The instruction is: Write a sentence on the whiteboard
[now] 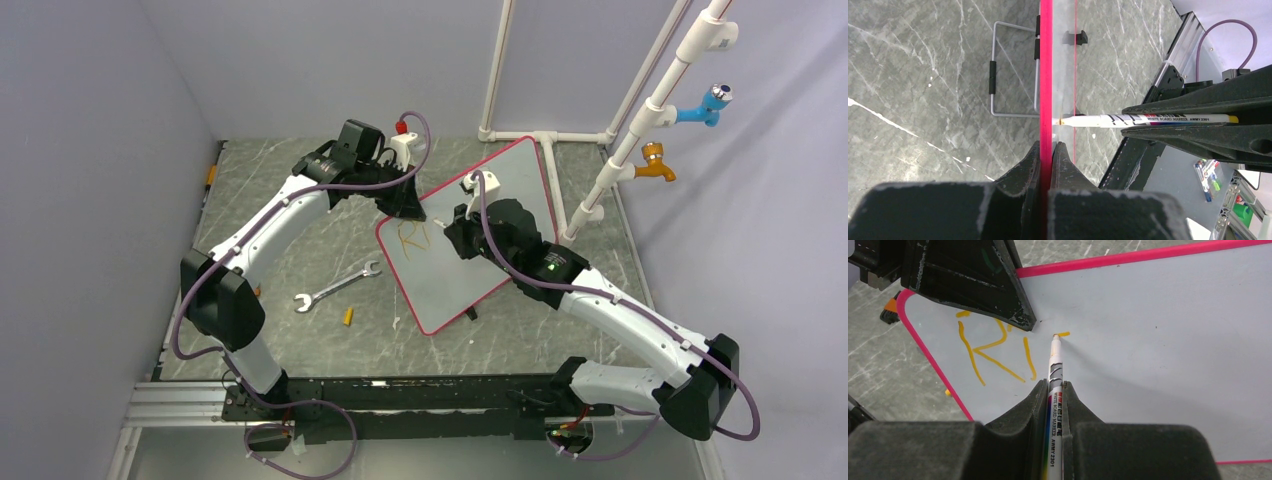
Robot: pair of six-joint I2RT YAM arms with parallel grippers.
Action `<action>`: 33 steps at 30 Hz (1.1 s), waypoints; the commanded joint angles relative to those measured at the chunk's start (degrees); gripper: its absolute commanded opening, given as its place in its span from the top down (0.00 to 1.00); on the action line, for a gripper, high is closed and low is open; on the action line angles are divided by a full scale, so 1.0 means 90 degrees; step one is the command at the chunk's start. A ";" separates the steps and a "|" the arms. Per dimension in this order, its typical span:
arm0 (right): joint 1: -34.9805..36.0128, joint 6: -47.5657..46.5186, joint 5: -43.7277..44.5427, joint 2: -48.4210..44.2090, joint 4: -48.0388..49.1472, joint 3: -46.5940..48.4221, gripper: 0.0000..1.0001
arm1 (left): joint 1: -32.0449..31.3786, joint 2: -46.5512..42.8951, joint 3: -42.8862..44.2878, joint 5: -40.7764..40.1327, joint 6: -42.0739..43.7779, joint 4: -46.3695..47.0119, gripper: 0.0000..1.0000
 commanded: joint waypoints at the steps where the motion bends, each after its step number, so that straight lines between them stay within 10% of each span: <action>1: 0.0003 0.0082 -0.0269 0.0111 0.0161 0.0089 1.00 | 0.0018 -0.0198 -0.0053 -0.1035 0.0981 0.0262 1.00; 33: 0.0011 0.0350 0.0391 -0.0025 -0.0342 -0.0297 1.00 | 0.0024 -0.0257 -0.0112 -0.1036 0.0988 0.0294 1.00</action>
